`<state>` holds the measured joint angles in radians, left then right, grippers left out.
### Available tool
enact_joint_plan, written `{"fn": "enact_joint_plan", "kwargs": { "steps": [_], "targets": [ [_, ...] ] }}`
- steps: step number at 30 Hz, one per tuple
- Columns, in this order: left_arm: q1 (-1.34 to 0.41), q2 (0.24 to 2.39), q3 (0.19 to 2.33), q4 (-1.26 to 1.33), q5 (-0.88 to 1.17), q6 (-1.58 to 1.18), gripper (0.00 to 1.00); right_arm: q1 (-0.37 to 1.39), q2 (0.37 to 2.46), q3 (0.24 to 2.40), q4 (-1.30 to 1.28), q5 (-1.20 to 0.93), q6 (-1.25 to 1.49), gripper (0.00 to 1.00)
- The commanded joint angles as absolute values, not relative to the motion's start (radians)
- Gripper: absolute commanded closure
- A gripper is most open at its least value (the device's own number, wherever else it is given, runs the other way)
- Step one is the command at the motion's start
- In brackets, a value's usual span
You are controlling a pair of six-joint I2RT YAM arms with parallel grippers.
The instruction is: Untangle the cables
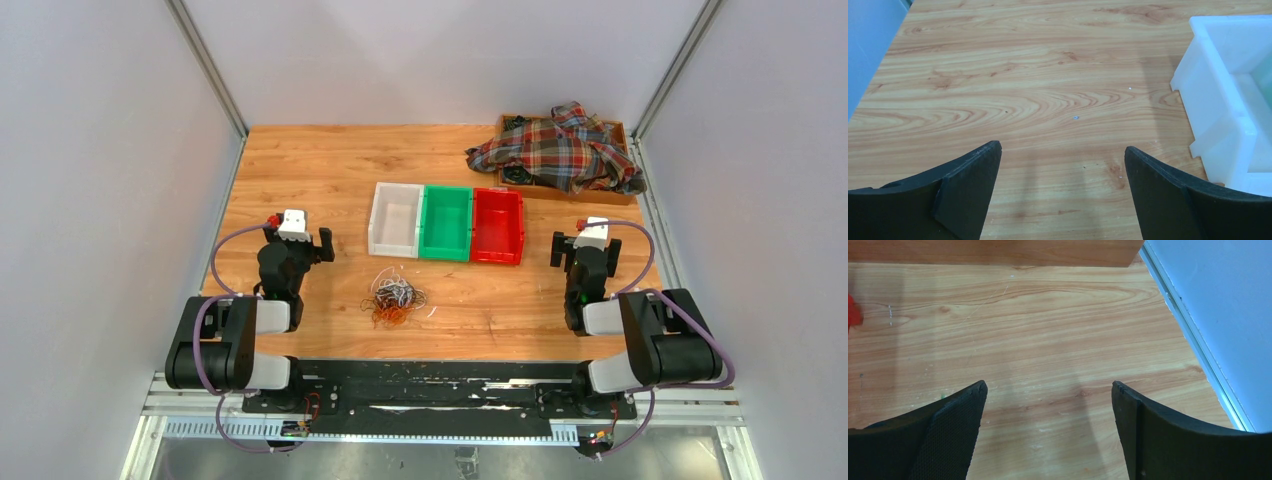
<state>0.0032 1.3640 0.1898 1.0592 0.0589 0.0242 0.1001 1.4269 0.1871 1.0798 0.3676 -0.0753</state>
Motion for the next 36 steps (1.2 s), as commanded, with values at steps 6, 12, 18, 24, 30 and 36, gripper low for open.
{"fn": "enact_joint_plan", "kwargs": {
  "steps": [6,12,18,24,30,36],
  "targets": [
    [-0.002,1.308,0.233,0.972,0.072,0.049,0.02,0.137,1.213,0.413,0.517,0.632,0.055,0.06],
    [-0.001,1.223,0.483,0.449,0.123,0.115,0.02,0.136,1.185,0.655,0.075,0.536,0.245,0.06],
    [0.0,1.194,0.719,-0.053,0.283,0.176,0.02,0.12,1.161,0.792,-0.073,0.487,0.505,0.06],
    [-0.001,1.189,0.789,-0.307,0.516,0.211,0.02,0.126,1.153,0.816,-0.082,0.095,0.466,0.06],
    [-0.032,1.196,0.809,-0.525,0.682,0.342,0.01,0.322,1.098,0.79,-0.059,0.086,0.374,0.07],
    [-0.126,1.154,0.759,-0.615,0.687,0.532,0.05,0.484,1.094,0.781,-0.07,0.101,0.348,0.15]
  ]
}}
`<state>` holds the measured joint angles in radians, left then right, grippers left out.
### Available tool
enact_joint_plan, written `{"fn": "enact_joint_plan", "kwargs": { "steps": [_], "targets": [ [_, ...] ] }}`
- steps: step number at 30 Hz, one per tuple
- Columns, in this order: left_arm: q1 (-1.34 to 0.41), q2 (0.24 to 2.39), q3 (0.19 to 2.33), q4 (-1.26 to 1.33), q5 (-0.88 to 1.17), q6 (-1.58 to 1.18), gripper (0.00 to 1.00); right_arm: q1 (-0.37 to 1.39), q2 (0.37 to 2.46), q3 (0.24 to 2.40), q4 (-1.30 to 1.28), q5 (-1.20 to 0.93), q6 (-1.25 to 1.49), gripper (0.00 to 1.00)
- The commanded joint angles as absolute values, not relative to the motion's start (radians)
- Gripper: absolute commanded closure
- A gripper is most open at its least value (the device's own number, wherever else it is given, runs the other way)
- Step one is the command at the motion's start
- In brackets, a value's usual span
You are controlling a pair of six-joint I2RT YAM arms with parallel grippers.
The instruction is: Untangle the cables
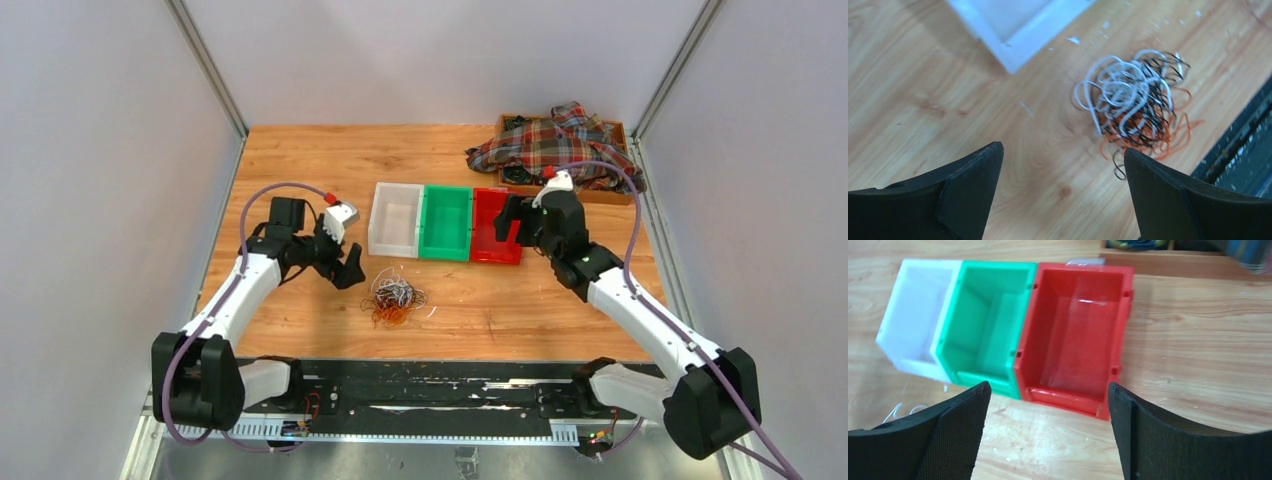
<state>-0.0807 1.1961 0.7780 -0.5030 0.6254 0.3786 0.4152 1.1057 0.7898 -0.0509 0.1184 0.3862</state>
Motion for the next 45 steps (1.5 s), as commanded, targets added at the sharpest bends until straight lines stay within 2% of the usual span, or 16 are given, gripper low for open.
{"fn": "enact_joint_plan", "kwargs": {
  "steps": [1,11,23,25,27,31,35,42,45],
  "targets": [
    [-0.138,1.154,0.751,-0.619,0.685,0.544,0.06,0.498,1.093,0.78,-0.07,0.09,0.344,0.15],
    [-0.274,1.173,0.713,-0.592,0.561,0.654,0.12,0.627,1.078,0.769,-0.087,0.126,0.333,0.18],
    [-0.342,1.197,0.667,-0.515,0.525,0.672,0.28,0.68,1.061,0.774,-0.088,0.149,0.321,0.3],
    [-0.35,1.206,0.659,-0.493,0.516,0.67,0.33,0.682,1.06,0.77,-0.087,0.15,0.322,0.31],
    [-0.353,1.215,0.653,-0.477,0.503,0.667,0.42,0.683,1.062,0.766,-0.085,0.153,0.323,0.32],
    [-0.352,1.193,0.673,-0.502,0.484,0.662,0.71,0.693,1.069,0.764,-0.064,0.148,0.319,0.36],
    [-0.353,1.131,0.69,-0.514,0.481,0.607,0.94,0.714,1.095,0.764,0.001,0.133,0.295,0.32],
    [-0.353,1.124,0.836,-0.699,0.506,0.481,0.98,0.821,1.125,0.738,0.179,0.142,0.194,0.21],
    [-0.357,1.08,0.824,-0.749,0.56,0.512,0.93,0.845,1.149,0.761,0.172,0.161,0.18,0.21]
  ]
}}
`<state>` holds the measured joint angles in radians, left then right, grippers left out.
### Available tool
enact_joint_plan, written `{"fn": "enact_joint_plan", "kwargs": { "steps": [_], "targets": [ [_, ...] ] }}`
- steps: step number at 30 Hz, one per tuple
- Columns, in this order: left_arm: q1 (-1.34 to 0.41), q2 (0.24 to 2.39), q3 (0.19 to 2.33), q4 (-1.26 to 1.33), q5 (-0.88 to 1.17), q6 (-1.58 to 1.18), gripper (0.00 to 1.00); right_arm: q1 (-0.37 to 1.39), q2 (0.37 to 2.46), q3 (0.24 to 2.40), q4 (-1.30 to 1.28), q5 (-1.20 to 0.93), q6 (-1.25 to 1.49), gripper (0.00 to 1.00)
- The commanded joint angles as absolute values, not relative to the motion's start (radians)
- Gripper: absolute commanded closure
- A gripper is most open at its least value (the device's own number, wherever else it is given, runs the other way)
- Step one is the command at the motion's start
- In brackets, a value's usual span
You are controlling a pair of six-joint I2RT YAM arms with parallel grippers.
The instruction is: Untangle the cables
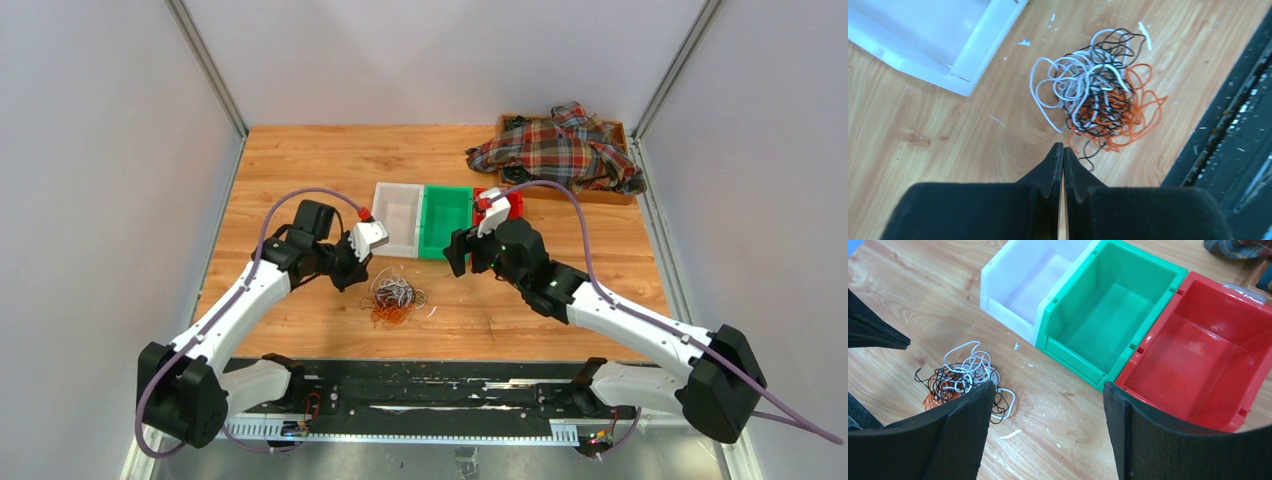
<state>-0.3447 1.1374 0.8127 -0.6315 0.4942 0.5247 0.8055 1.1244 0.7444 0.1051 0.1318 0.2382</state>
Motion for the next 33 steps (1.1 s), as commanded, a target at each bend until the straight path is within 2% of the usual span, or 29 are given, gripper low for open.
{"fn": "enact_joint_plan", "kwargs": {
  "steps": [1,5,9,14,24,33],
  "targets": [
    [-0.356,1.065,0.814,-0.75,0.559,0.532,0.88,0.85,1.154,0.761,0.172,0.164,0.181,0.2],
    [-0.357,1.097,0.784,-0.75,0.546,0.616,0.62,0.858,1.161,0.772,0.138,0.178,0.19,0.14],
    [-0.357,1.195,0.78,-0.749,0.519,0.709,0.47,0.858,1.139,0.779,0.082,0.199,0.207,0.11],
    [-0.361,1.264,0.752,-0.659,0.496,0.737,0.44,0.858,1.087,0.744,0.09,0.23,0.216,0.11],
    [-0.404,1.27,0.668,-0.489,0.46,0.704,0.6,0.858,1.046,0.702,0.097,0.285,0.263,0.1],
    [-0.406,1.17,0.644,-0.429,0.41,0.617,0.99,0.858,1.001,0.655,0.142,0.253,0.24,0.13]
  ]
}}
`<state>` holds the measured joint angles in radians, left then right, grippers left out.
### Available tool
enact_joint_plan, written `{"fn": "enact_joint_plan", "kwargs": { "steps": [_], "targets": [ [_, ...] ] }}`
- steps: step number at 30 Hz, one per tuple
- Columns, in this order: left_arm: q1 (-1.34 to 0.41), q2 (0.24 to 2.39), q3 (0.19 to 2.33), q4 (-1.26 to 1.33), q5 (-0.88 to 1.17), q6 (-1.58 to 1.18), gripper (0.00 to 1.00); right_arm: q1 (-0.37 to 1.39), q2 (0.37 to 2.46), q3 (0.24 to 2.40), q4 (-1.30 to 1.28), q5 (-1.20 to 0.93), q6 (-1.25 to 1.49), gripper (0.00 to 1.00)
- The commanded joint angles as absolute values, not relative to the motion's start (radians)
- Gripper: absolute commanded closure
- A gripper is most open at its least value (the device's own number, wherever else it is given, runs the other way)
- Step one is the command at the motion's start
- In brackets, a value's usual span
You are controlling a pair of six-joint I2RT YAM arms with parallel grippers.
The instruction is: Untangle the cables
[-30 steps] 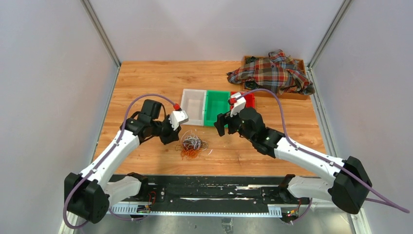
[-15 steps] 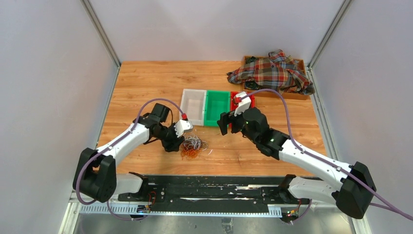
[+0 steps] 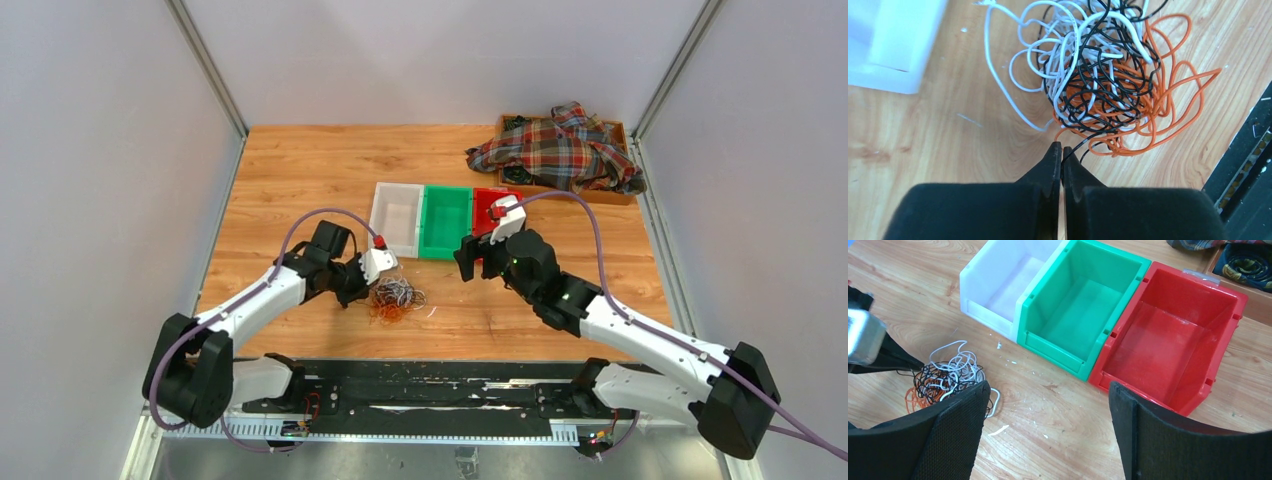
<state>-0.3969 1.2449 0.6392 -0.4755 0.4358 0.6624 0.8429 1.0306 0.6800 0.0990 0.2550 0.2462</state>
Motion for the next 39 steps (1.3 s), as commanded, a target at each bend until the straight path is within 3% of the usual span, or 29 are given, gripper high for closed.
{"fn": "enact_joint_plan", "kwargs": {
  "steps": [1,13,27,39],
  "targets": [
    [-0.405,1.154,0.656,-0.451,0.416,0.61,0.99,0.858,1.002,0.652,0.147,0.249,0.238,0.13],
    [-0.408,0.99,0.912,-0.838,0.423,0.476,0.99,0.906,1.129,0.7,0.3,0.112,0.199,0.13],
    [-0.408,1.018,1.207,-0.964,0.448,0.4,0.99,1.039,1.34,0.82,0.597,0.004,0.296,0.1],
    [-0.41,1.042,1.352,-1.03,0.452,0.406,0.99,1.085,1.444,0.901,0.674,-0.033,0.287,0.09]
  ]
}}
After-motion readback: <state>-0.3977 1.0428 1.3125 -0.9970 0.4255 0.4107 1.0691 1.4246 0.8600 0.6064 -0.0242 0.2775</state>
